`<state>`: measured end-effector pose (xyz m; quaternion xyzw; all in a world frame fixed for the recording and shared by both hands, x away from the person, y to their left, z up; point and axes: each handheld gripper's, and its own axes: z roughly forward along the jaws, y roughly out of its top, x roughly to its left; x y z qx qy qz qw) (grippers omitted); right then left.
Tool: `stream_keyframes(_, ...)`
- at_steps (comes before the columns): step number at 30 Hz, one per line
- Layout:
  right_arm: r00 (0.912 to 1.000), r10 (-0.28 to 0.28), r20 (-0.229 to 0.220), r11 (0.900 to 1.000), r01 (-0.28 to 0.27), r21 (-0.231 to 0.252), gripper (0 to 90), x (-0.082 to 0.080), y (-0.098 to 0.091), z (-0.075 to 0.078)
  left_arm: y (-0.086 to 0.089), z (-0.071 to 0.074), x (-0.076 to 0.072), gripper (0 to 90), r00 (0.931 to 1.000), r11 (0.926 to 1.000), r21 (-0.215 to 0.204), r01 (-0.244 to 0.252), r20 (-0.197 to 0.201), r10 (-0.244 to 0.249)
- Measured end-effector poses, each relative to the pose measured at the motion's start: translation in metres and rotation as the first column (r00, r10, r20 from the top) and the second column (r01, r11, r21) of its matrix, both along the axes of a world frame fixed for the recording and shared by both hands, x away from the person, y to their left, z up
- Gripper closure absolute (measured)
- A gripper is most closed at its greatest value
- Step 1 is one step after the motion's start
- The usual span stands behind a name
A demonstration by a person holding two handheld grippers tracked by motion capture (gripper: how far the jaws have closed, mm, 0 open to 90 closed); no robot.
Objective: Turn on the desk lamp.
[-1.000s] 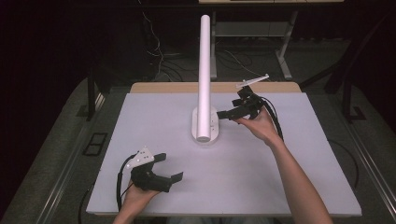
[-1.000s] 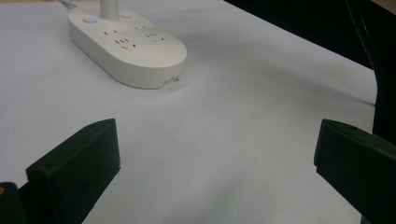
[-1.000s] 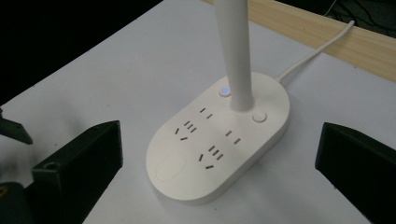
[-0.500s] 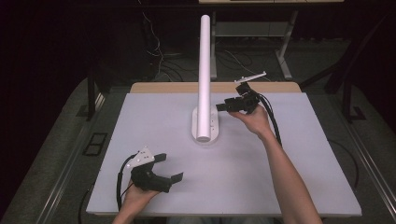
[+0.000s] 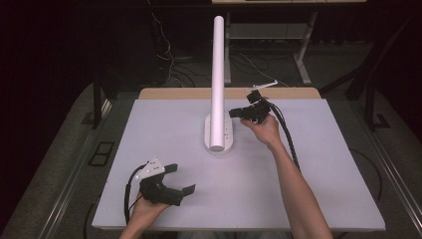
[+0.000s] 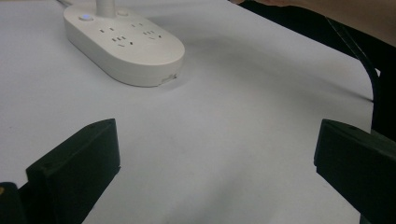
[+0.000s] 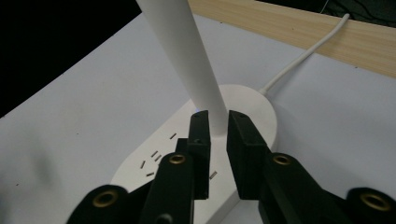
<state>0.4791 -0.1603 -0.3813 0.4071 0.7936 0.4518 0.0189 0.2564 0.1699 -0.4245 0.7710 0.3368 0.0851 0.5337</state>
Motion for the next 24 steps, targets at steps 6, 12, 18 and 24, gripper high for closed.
stream_keyframes(6,0.9999,-0.007,0.010,0.9999,0.007,0.009,88.7,0.004,0.002,-0.006,0.001,0.000,0.000,0.0,1.0000,1.0000,-0.001,-0.002,-0.003,0.002)
stream_keyframes(12,1.0000,-0.006,-0.004,0.9999,0.006,0.011,89.6,0.008,0.006,-0.016,0.000,0.000,0.000,0.0,1.0000,1.0000,0.003,-0.001,-0.003,0.001)
stream_keyframes(18,0.9999,-0.011,-0.013,0.9998,0.011,0.014,89.6,0.012,0.009,-0.026,0.001,0.000,0.000,0.0,1.0000,1.0000,0.004,-0.002,-0.003,0.002)
stream_keyframes(24,0.9996,-0.020,-0.020,0.9995,0.021,0.022,89.6,0.018,0.011,-0.035,0.000,-0.001,0.001,0.0,1.0000,1.0000,0.006,0.000,-0.003,0.000)
